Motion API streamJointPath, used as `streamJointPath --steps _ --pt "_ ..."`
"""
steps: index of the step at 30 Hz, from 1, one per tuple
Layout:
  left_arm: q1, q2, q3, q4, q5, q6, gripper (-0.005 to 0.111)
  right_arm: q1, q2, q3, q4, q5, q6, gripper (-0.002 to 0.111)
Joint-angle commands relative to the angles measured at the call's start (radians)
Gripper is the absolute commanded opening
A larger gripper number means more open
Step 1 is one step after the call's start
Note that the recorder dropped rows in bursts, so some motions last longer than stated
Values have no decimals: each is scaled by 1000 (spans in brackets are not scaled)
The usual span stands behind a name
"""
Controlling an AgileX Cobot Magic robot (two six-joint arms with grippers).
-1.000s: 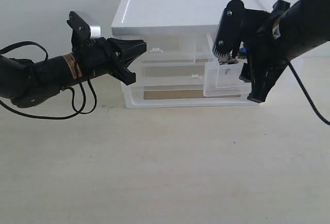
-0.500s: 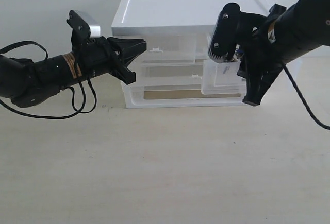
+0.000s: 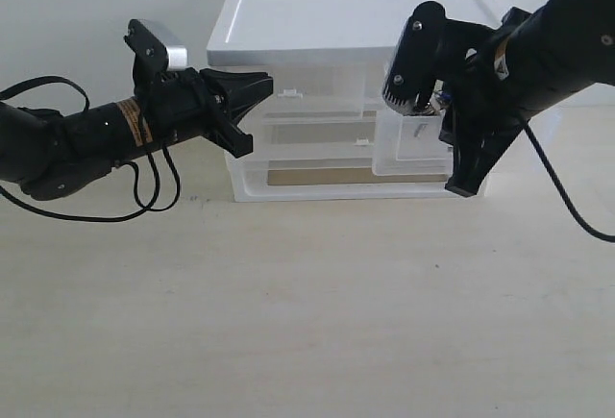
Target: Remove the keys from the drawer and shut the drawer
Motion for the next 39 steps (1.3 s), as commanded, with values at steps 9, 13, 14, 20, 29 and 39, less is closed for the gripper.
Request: streamJointPath --steps 9,13,14,20,29,39 --pt "2 4 -6 -3 -15 0 4 37 -8 -6 24 -7 94 0" --pt "2 4 -6 -5 -15 0 4 37 -25 -6 24 18 88 0" --pt "2 4 -6 -5 -15 0 4 37 -29 -6 24 31 88 0" --pt "2 6 -26 -31 -16 0 4 37 -64 -6 24 55 88 0" --pt "-52 79 -118 -27 120 -10 4 37 -76 -6 24 77 95 0" --pt "-55 79 -143 -66 209 -15 4 37 -76 -6 21 124 91 0"
